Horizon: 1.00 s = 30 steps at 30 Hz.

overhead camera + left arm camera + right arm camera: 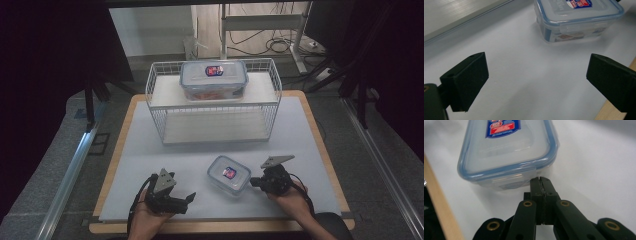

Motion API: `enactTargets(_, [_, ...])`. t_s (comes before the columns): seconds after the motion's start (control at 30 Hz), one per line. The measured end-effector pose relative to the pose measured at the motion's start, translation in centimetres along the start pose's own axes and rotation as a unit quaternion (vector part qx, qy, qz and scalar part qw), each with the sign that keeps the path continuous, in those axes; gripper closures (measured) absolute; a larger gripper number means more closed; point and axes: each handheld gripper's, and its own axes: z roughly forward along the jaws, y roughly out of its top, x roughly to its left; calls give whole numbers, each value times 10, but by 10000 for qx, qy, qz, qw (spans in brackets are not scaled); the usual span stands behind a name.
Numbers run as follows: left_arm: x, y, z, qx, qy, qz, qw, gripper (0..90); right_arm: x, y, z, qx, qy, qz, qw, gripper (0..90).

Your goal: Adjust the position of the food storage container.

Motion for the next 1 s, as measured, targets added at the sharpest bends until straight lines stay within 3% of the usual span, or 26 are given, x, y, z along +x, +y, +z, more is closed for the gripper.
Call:
enactTargets(0.17, [4, 3, 3, 66, 141, 76, 9999, 104, -7, 17, 15, 7, -121, -63, 9999, 895])
enactTargets(0.33, [16, 9, 9, -5, 188, 13, 9998, 198, -15, 29, 25, 10, -323, -122, 9994, 895])
enactTargets(0.43, [26, 13, 16, -55, 119, -86, 9999, 309, -16, 27, 19, -73, -342, -99, 9993, 895])
enactTargets(0.53, [35, 19, 30, -42, -86, -302, 9995, 459, -14, 23, 10, -189, -314, -58, 9993, 894])
enactTargets(0.67, [41, 29, 53, 199, -149, -280, 9993, 740, -11, 18, 5, -201, -280, -89, 9994, 894])
enactTargets(0.77, [44, 34, 71, 431, -182, -241, 9986, 861, -9, 17, 7, -154, -245, -100, 9995, 894])
enactTargets(0.9, [39, 33, 78, 567, -317, -163, 9978, 897, -7, 18, 11, -136, -196, -111, 9997, 894])
enactTargets(1.0, [33, 34, 75, 417, -515, -215, 9976, 896, -4, 19, 14, -123, -158, -162, 9997, 894])
